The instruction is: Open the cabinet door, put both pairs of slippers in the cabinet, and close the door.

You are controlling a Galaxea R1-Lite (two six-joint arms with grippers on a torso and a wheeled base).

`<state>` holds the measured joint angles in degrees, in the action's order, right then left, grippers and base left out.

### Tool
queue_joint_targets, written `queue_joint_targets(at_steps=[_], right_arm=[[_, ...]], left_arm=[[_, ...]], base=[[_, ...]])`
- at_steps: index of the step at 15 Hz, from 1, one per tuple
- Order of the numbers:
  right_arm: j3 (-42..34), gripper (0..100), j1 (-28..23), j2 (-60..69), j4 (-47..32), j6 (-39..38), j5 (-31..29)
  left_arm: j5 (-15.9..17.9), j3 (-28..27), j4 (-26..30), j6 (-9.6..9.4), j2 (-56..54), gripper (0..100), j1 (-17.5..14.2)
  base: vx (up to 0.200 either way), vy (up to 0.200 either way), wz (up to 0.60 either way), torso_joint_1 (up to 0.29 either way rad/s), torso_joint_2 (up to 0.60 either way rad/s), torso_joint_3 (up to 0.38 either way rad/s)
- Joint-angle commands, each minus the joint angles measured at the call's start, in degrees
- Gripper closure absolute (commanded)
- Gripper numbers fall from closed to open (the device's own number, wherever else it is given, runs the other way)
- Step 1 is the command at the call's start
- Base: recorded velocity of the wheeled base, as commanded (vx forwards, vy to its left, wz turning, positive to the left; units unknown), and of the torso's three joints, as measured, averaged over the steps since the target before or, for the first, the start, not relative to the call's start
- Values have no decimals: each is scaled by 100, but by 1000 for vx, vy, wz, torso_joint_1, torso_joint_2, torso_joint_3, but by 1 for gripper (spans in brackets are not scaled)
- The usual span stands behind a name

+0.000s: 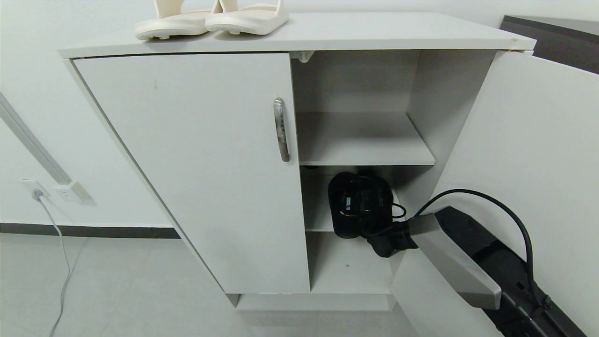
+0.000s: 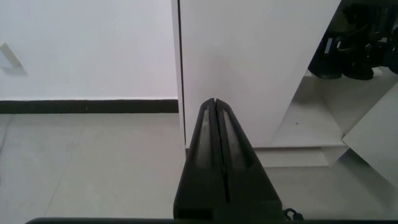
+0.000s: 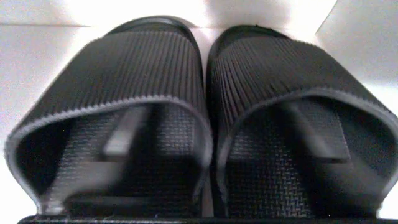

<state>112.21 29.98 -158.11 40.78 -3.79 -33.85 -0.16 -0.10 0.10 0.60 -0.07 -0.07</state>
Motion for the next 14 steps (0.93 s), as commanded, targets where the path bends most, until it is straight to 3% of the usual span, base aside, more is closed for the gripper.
queue_joint_targets(at_steps=[1,10,12,14], right_arm=[[-578,0,52,386,194,1,2],[-5060,0,632,2540,2321,-16,-51],[-6370,0,966,2909,3094,10,-51],[-6713,0,1160,2953,3481,19,-60]], left_arm=[[-2,1,-1,2,7,100,-1],[16,1,-1,-25,7,100,-1],[16,1,-1,-25,7,100,-1],[16,1,-1,-25,7,100,-1]], base=[[0,0,0,0,0,0],[0,0,0,0,0,0],[0,0,0,0,0,0],[0,0,0,0,0,0]])
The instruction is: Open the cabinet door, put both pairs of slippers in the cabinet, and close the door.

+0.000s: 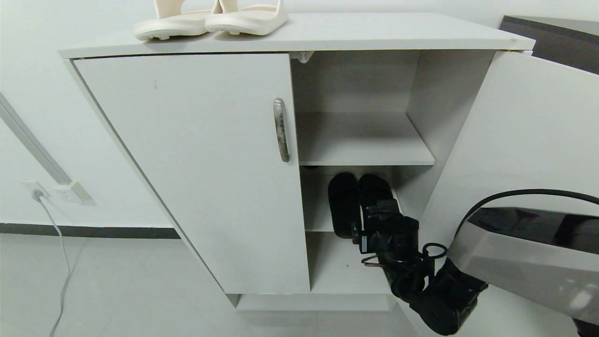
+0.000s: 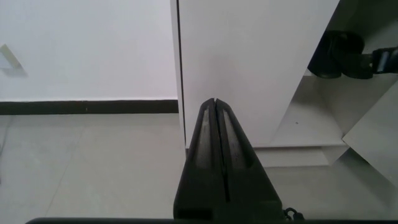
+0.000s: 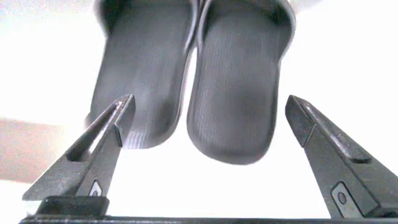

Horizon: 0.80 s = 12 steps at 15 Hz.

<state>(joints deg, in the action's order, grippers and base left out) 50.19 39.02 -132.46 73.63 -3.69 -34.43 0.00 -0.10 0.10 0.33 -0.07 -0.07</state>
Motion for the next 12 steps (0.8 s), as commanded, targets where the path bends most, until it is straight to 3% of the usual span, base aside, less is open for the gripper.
queue_joint_targets(at_steps=[1,9,12], right_arm=[[-545,0,290,353,213,9,-64],[-475,0,325,335,178,88,-99],[-501,0,325,335,187,123,-99]], left_arm=[[0,1,-1,11,7,100,-1],[9,1,-1,11,7,100,-1],[9,1,-1,11,7,100,-1]], base=[[0,0,0,0,0,0],[0,0,0,0,0,0],[-200,0,0,7,4,5]])
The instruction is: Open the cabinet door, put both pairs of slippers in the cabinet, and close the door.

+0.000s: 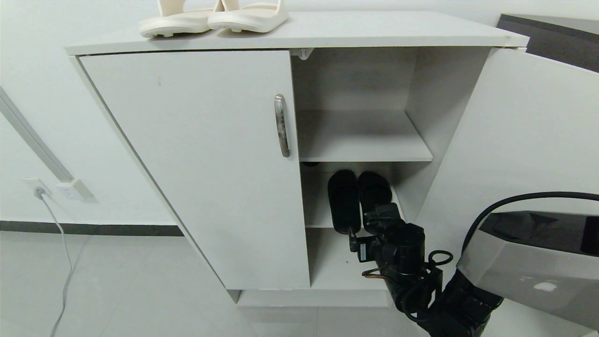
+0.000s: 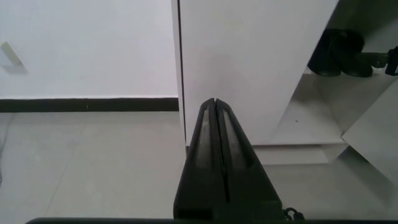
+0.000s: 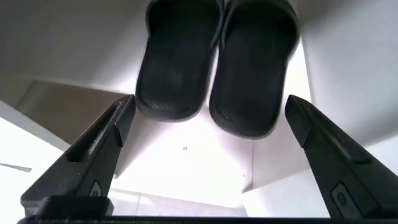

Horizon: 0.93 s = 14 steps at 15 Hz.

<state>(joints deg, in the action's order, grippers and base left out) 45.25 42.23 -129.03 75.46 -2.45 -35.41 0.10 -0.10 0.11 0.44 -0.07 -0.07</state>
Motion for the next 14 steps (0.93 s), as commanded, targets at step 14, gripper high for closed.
queue_joint_targets(at_steps=[14], right_arm=[[-60,0,14,27,48,-1,-1]], left_arm=[[-1,1,-2,-18,7,100,-1]], base=[[-100,0,0,1,1,1]])
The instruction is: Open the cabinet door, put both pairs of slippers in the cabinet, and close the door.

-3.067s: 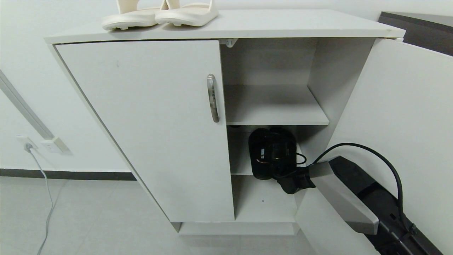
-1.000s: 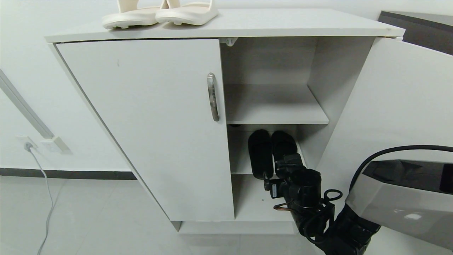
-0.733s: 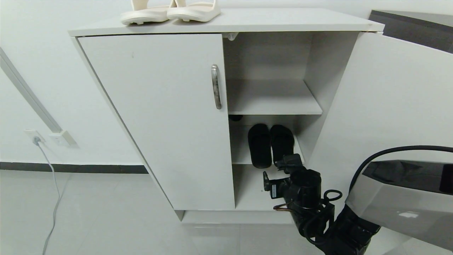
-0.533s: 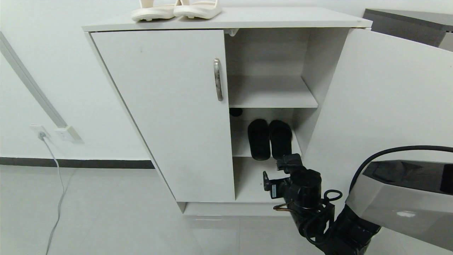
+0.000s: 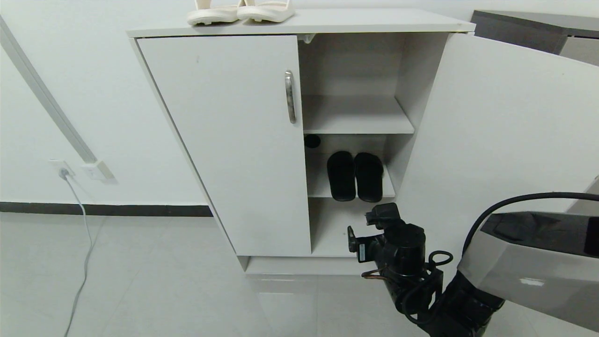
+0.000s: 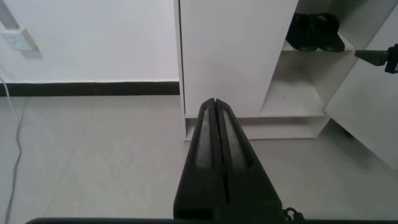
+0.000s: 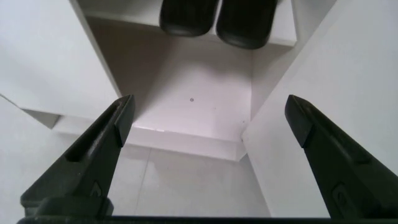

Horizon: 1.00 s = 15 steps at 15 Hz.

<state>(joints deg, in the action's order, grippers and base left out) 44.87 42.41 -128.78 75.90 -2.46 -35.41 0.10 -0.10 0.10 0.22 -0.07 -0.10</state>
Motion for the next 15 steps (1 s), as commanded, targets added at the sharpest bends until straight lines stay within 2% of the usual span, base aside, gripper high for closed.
queue_joint_targets(at_steps=[1,10,15], right_arm=[[-40,0,-5,2,4,0,-9],[-93,0,13,11,48,-9,-1],[-93,0,13,11,48,-9,-9]], left_arm=[[-1,1,-1,4,7,100,1],[8,1,8,13,7,100,1],[17,1,8,13,7,100,1]], base=[[0,0,0,0,0,0],[0,0,0,0,0,0],[0,0,0,2,2,154]])
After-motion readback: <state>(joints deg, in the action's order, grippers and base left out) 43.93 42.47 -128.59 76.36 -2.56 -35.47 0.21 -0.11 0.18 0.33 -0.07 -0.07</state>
